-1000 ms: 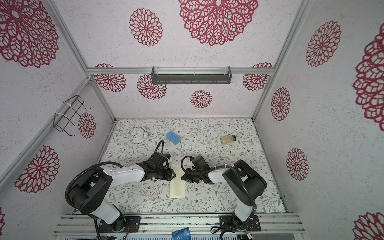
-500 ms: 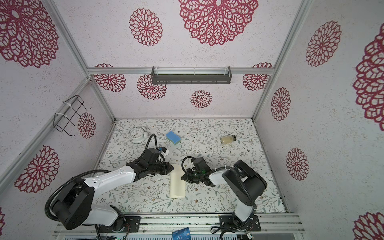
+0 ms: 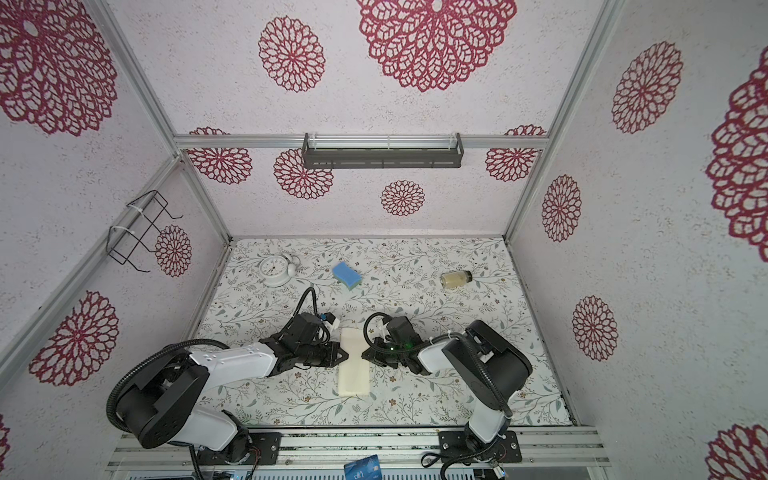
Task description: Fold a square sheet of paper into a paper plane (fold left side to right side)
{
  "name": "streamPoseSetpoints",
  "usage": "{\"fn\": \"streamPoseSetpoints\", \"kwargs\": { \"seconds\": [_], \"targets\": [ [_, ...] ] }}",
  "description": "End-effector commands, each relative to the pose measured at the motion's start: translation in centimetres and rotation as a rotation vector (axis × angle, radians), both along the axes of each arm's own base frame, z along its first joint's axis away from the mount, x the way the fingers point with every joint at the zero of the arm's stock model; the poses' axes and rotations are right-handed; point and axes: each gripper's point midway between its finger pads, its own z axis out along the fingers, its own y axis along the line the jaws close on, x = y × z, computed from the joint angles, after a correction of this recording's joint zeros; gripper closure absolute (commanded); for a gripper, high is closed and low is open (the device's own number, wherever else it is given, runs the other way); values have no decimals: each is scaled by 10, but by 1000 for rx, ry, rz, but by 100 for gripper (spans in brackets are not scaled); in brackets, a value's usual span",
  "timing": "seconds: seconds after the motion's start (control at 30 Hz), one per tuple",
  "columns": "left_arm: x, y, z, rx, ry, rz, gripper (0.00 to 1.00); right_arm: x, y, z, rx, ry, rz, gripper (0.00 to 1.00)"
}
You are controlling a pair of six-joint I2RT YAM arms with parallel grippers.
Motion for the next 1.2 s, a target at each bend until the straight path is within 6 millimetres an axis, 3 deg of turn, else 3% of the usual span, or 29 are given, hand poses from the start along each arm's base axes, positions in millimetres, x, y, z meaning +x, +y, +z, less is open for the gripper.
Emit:
{"fn": "streamPoseSetpoints", "kwargs": {
  "seconds": [0.0,0.3,0.5,0.57,0.73,1.0,1.17],
  "targets": [
    [3,7,-12,32,1,44,100,-19,-29,-46,-158,107,-49,100],
    [-2,19,-28,79,24,72,100,-21,-28,-50,-157,113,-38,100],
    [21,10,19,54,-101,54,100,-23,-29,-52,-161,120,-32,100],
    [30,9,23,52,-109,49,100,-23,-29,-53,-163,121,-31,100],
    [43,7,6,74,-76,43,100,-24,-31,-57,-172,128,-32,100],
    [44,28,-32,106,-19,112,100,-27,-33,-60,-183,131,-31,100],
    [45,39,-27,96,-23,149,100,-29,-35,-64,-196,138,-21,100]
  ]
}}
